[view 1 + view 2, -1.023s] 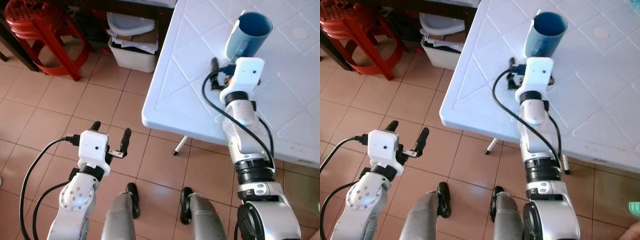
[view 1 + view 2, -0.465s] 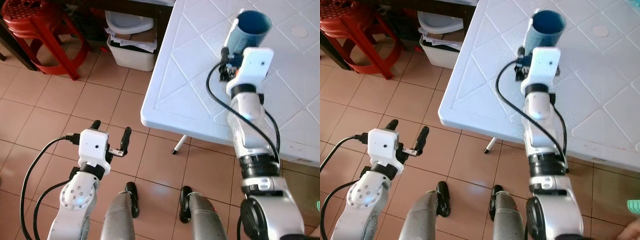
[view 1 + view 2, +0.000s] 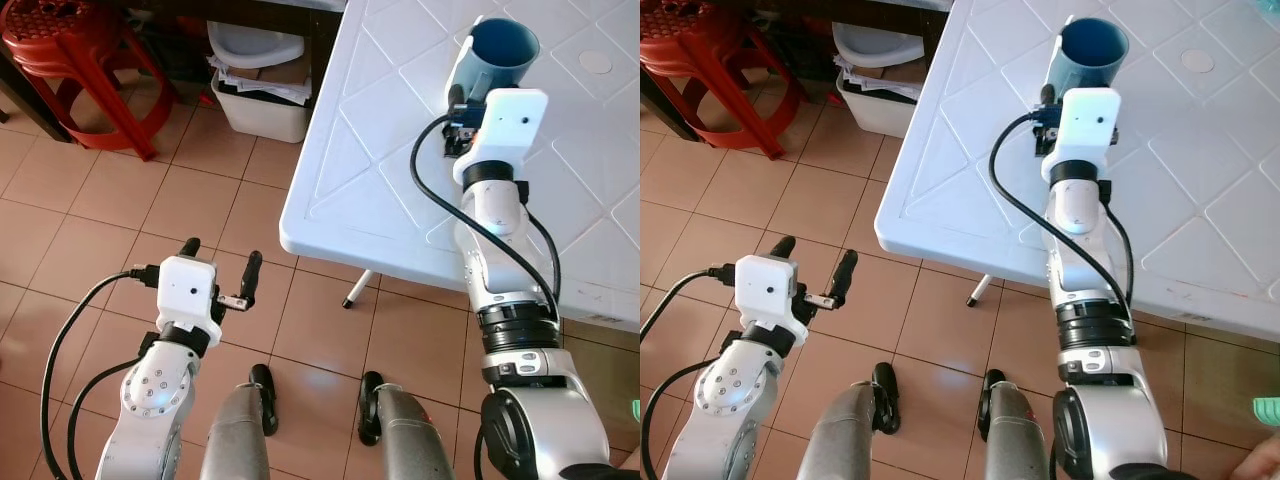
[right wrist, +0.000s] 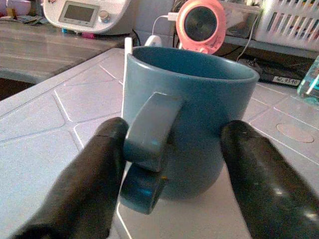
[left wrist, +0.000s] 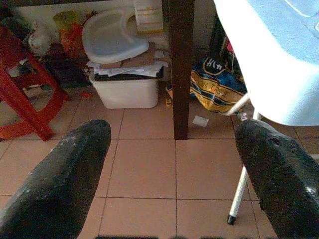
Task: Setting the table
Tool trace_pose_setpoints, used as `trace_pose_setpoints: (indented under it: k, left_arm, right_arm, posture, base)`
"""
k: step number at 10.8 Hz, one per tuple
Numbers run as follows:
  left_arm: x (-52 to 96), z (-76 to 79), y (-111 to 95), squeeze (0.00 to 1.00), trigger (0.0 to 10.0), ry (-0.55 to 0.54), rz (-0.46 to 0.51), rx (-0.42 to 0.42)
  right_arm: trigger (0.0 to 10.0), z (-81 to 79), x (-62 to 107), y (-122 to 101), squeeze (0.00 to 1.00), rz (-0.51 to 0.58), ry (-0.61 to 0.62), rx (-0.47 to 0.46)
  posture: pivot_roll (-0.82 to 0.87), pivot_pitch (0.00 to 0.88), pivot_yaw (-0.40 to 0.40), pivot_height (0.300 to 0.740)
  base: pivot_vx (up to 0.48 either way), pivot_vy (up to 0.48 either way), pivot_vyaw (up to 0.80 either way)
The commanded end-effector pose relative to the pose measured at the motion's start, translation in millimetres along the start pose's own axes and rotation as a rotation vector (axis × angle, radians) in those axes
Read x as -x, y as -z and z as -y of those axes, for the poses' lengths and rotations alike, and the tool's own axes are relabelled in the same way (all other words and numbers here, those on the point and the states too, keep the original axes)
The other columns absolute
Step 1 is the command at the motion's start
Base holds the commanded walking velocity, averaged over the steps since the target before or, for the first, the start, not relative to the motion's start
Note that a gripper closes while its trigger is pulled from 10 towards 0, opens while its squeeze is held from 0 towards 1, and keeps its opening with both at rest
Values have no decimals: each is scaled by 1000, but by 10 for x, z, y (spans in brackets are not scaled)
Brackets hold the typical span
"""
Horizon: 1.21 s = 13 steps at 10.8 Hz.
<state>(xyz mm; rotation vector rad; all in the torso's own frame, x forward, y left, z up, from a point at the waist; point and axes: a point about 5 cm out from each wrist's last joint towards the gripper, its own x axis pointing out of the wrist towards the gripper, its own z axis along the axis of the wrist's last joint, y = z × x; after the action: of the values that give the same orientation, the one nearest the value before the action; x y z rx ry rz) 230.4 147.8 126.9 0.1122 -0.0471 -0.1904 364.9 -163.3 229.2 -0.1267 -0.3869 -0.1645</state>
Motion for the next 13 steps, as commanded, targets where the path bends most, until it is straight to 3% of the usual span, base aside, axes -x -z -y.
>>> trace_pose_setpoints:
  k: [1,13]
  left_arm:
    - [27,-15,54,0,10000,-5,-25,1]
    - [-76,41,-7,0,10000,11,17,30]
  right_arm:
    - [0,20,-10,-1,0,5,10,7]
    - [0,67,75,153,0,-45,6,-15]
  posture:
    - [72,366,29,740]
    - [51,336,15,740]
  base:
    - [0,0,0]
    - [0,0,0]
